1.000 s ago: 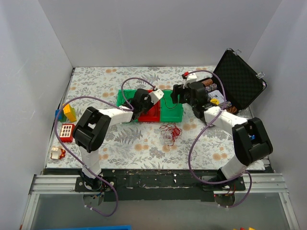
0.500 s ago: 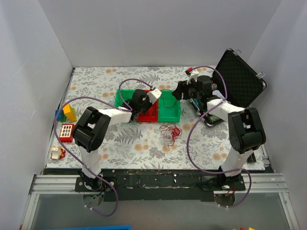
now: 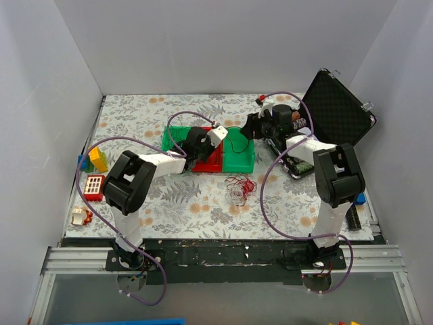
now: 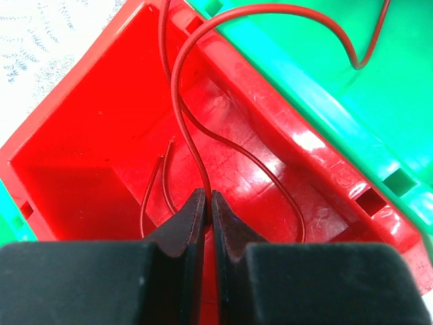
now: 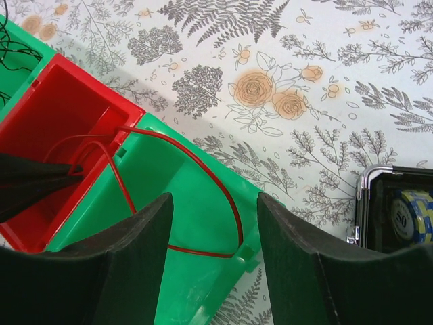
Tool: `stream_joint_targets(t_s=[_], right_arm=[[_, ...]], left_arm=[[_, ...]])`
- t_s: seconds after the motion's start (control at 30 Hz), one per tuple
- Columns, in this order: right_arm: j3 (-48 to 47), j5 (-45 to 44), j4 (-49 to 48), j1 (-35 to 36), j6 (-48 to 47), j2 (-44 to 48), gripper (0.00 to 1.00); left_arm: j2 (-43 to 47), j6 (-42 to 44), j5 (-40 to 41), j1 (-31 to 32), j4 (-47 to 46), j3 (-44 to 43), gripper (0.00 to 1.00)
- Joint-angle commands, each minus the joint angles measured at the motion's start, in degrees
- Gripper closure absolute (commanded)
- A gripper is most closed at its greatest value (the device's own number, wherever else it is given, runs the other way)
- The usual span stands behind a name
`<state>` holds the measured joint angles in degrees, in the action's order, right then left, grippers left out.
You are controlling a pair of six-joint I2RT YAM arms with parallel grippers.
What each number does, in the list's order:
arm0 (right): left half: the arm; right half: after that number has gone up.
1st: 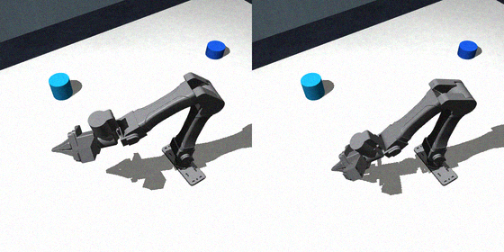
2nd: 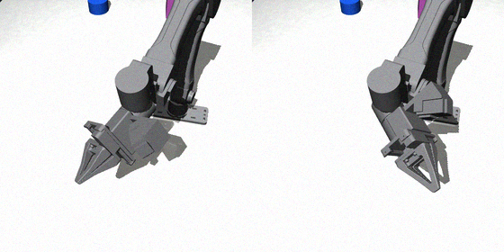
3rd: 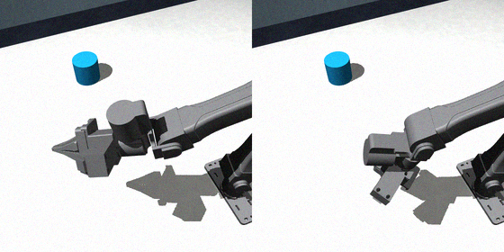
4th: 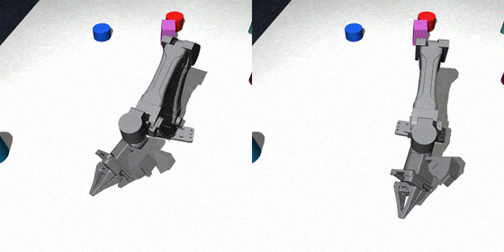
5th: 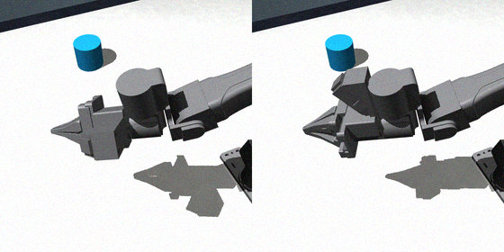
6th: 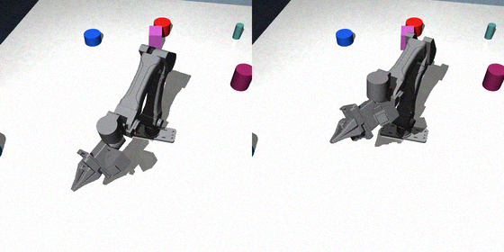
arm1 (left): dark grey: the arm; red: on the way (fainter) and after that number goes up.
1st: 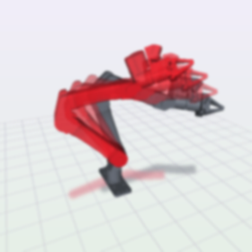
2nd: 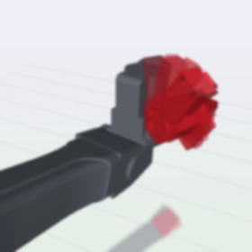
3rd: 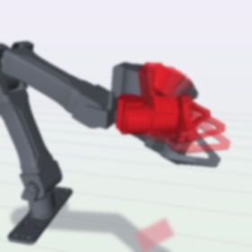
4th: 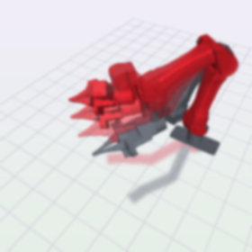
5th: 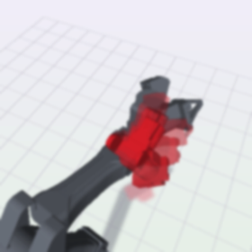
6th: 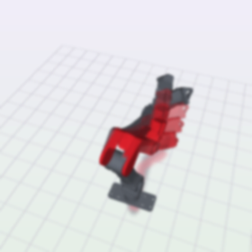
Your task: Untangle the cables
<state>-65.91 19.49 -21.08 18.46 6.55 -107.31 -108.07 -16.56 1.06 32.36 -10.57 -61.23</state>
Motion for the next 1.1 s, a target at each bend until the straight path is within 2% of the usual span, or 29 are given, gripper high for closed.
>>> stream_joint_targets(t_s=[0.0, 0.33, 0.5, 0.7, 0.83, 1.07], right_arm=[[-3.26, -0.15, -0.89, 1.05, -1.36, -1.24, 0.40], [-4.58, -2.95, 1.13, 3.60, -2.68, -3.17, 0.53], [-5.37, -6.29, 2.01, 4.39, -2.42, -2.91, 0.71], [-2.21, -6.04, 0.34, 5.88, -2.24, 1.39, 0.93], [-0.28, -4.98, 0.08, 7.11, -1.89, 4.38, 0.99], [-0.62, -3.49, 1.39, 8.43, -1.89, 5.97, 0.99]], left_arm=[[2.08, -0.67, -0.01, -0.54, 1.34, 0.06, 0.99], [2.51, -1.29, -0.44, -0.54, 1.78, -1.08, 0.99], [3.65, -2.60, 0.26, -0.54, 0.55, -0.47, 1.00], [6.11, -7.87, -3.43, -1.24, 7.74, -6.87, 0.77], [9.10, -8.84, -5.71, -2.30, 13.19, -10.13, 0.64], [15.07, -10.42, -7.91, -5.20, 18.30, -12.15, 0.52]])
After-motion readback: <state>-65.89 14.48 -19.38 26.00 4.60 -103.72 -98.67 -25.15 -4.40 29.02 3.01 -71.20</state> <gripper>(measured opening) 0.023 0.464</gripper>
